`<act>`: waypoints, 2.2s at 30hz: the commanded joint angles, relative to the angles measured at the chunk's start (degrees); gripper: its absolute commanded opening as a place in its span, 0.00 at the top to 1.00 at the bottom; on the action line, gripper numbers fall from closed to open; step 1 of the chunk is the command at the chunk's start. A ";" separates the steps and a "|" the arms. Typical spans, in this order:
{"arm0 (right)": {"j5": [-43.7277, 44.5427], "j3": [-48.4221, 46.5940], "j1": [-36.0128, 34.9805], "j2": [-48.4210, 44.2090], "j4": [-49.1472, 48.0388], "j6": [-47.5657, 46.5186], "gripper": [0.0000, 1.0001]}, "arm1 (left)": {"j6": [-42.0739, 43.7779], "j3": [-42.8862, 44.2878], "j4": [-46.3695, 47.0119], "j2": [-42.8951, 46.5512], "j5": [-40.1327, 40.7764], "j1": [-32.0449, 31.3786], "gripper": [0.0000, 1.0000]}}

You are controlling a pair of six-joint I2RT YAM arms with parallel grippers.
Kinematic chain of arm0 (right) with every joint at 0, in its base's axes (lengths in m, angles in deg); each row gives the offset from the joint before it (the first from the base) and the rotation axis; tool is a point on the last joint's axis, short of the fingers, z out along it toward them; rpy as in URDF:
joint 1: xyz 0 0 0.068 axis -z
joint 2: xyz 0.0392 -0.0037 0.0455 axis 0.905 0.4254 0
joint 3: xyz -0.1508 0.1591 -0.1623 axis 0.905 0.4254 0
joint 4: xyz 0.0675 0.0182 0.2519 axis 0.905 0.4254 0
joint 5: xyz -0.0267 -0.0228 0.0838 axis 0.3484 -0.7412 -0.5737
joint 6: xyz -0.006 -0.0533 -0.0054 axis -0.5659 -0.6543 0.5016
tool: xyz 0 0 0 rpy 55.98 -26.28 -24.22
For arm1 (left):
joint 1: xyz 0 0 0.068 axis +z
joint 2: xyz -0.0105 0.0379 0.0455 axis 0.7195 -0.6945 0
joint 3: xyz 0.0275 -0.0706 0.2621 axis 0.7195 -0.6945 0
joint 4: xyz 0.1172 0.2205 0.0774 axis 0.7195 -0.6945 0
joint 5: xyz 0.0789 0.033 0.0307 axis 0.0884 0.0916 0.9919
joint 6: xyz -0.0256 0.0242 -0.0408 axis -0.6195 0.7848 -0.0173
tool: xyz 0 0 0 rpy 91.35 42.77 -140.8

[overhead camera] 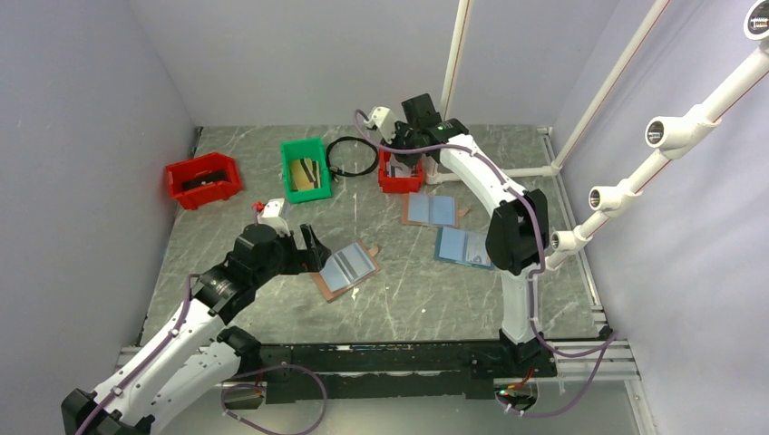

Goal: Take the credit cards out of the card holder
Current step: Place the credit card in the storage box, then remove the credit card from the card holder.

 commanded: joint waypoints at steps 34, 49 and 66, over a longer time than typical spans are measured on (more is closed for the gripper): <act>2.03 -6.23 -1.14 7.28 0.52 -4.83 0.95 | -0.53 0.26 0.23 0.14 1.10 0.09 0.00; 17.28 -9.83 -1.22 9.88 -6.55 -6.69 0.66 | -0.91 0.55 -0.45 1.12 1.70 0.09 0.00; -8.91 2.14 -3.69 -4.13 4.61 4.00 0.48 | -13.40 -4.40 6.00 1.98 -2.06 0.09 0.01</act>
